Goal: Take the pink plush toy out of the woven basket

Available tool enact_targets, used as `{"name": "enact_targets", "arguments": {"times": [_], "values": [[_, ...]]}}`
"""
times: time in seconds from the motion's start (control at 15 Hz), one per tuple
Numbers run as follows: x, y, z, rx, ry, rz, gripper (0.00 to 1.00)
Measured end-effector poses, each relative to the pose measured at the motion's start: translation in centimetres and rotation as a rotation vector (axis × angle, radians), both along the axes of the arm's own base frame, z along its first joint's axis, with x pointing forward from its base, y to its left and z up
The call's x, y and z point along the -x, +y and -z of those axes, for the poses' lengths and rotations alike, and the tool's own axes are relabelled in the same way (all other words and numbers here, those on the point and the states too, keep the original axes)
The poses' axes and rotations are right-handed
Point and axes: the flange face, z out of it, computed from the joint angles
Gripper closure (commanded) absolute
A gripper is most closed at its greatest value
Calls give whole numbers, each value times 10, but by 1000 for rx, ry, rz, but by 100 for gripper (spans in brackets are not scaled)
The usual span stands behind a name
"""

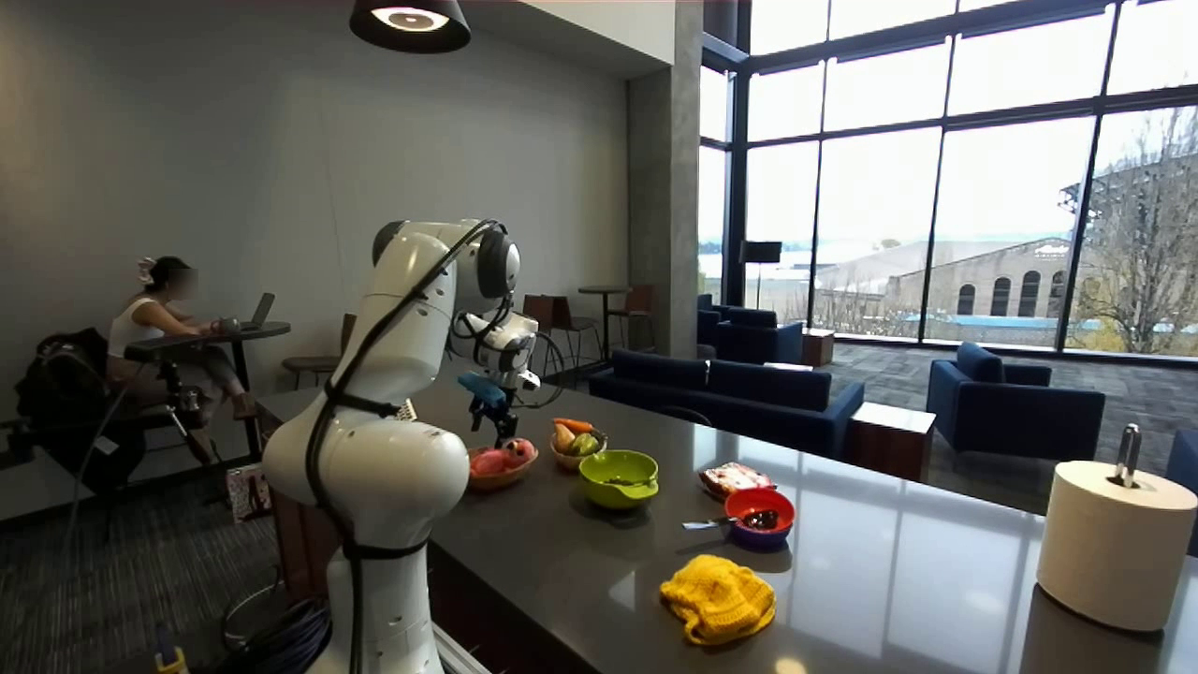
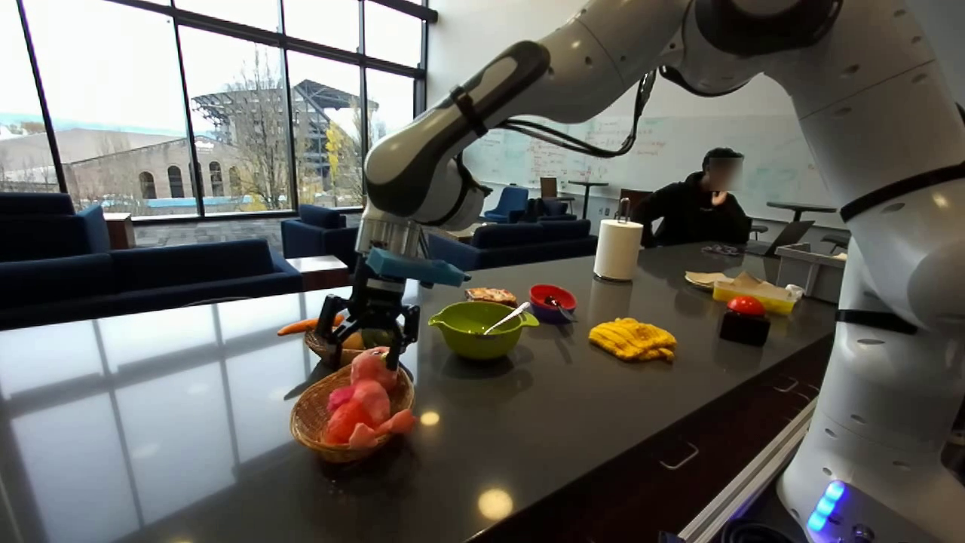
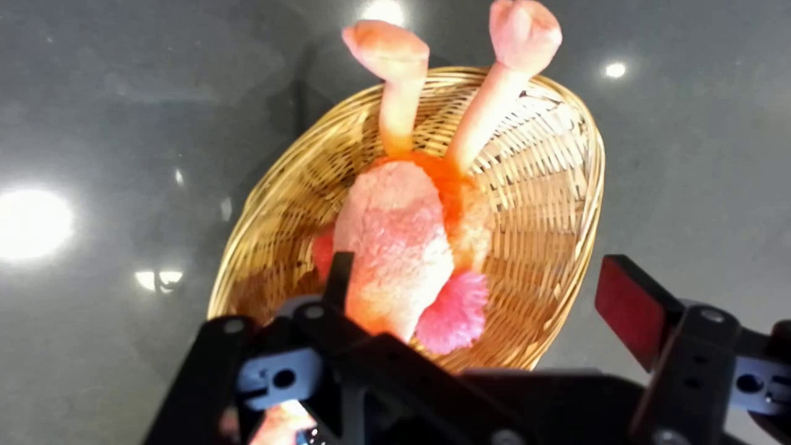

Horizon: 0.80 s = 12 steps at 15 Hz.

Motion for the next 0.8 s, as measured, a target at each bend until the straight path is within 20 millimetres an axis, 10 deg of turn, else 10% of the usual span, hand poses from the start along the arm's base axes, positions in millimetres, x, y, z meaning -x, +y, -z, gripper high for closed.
{"name": "enact_targets", "arguments": {"times": [0.8], "values": [[14,23,39,68,-111,-145,0]]}}
